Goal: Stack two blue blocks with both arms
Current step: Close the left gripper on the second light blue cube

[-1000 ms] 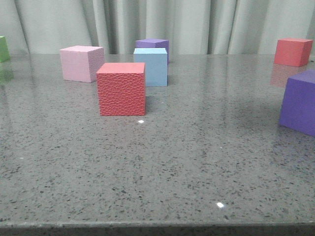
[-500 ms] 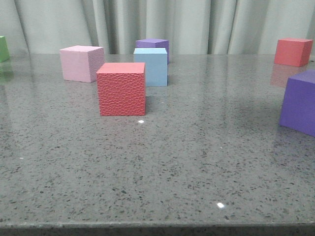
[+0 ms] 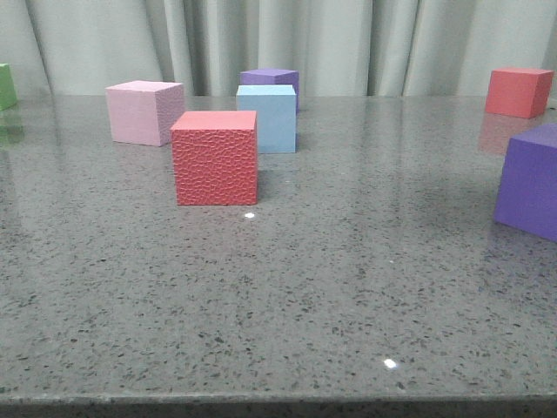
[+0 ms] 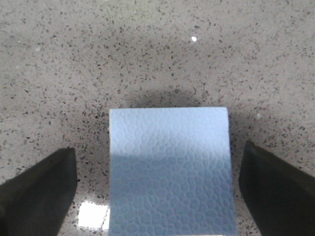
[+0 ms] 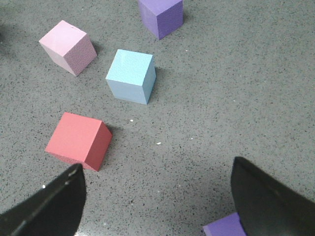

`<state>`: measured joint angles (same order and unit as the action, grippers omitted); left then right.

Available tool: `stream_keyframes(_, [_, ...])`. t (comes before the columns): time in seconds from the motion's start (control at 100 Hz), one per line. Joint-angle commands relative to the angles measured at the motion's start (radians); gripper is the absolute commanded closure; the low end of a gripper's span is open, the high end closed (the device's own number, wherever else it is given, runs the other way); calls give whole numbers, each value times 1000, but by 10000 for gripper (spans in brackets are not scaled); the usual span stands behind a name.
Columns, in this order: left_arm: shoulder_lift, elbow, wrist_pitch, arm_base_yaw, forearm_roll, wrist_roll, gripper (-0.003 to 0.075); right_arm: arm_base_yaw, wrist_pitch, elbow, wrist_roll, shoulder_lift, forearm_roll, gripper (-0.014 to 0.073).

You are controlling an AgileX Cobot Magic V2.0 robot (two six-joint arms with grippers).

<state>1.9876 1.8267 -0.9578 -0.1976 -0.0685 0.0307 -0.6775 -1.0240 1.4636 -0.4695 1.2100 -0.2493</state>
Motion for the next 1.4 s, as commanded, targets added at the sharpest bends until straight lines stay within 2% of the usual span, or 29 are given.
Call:
stream_keyframes(0.0, [-45, 34, 44, -3, -9, 0, 81, 1, 49, 23, 1, -28, -28, -6])
stream_keyframes(0.11, [-45, 34, 44, -3, -9, 0, 105, 1, 48, 23, 1, -28, -28, -6])
stream_keyframes(0.28, [-45, 34, 44, -3, -9, 0, 237, 1, 48, 23, 1, -28, -28, -6])
stream_keyframes(0.47, [-45, 34, 48, -3, -9, 0, 339, 1, 48, 23, 1, -28, -28, -6])
stream_keyframes(0.98, [-45, 34, 60, -1, -20, 0, 508, 2, 51, 23, 1, -28, -32, -6])
stream_keyframes(1.15, [-45, 84, -26, 6, -42, -4, 519, 2, 61, 23, -10, -56, -65, -6])
stream_keyframes(1.39, [-45, 252, -165, 55, -42, -65, 519, 2, 33, -16, -74, -132, -211, -6])
